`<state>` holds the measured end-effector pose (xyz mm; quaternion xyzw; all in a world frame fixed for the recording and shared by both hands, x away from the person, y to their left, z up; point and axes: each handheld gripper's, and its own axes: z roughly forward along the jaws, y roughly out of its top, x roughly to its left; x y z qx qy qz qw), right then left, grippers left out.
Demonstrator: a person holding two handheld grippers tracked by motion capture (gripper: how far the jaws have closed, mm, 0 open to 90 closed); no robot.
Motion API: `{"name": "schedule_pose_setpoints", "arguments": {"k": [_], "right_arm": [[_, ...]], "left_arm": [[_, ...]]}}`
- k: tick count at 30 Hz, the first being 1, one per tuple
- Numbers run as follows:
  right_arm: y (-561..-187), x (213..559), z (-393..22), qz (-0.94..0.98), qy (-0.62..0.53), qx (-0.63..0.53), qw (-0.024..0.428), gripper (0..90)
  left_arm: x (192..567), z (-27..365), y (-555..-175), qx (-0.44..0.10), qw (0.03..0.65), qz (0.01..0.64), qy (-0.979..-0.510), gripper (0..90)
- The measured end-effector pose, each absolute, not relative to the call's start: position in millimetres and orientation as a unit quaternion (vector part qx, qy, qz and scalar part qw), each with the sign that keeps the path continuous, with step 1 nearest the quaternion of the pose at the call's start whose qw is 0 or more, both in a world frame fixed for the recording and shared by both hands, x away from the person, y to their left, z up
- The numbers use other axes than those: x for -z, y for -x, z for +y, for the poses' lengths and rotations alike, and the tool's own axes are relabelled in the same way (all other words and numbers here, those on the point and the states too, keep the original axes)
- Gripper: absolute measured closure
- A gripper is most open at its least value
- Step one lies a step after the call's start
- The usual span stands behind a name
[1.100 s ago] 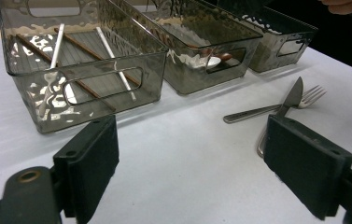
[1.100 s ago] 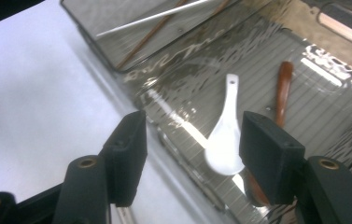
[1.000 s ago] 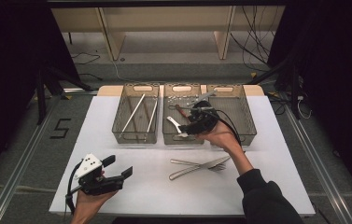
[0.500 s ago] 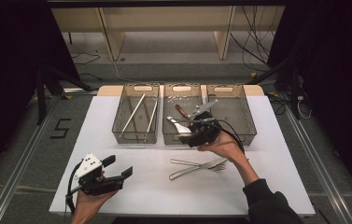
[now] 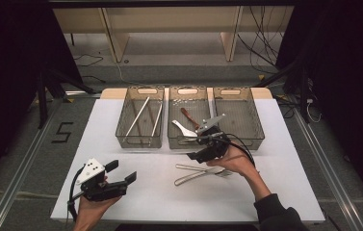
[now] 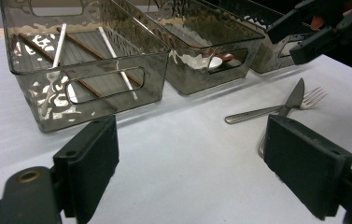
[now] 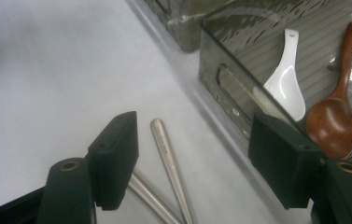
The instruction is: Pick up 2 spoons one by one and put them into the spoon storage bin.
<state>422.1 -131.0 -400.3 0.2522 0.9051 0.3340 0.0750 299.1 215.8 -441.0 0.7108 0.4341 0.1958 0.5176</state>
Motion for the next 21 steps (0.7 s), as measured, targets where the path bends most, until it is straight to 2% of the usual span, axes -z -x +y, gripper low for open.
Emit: {"name": "schedule_pose_setpoints", "arguments": {"k": [21], "right_arm": [[-410,416,-127,0.928,-0.231,-0.284,0.073,31.5]], "left_arm": [[442,215,-300,-0.193,0.516,0.432,-0.713,18.0]]}}
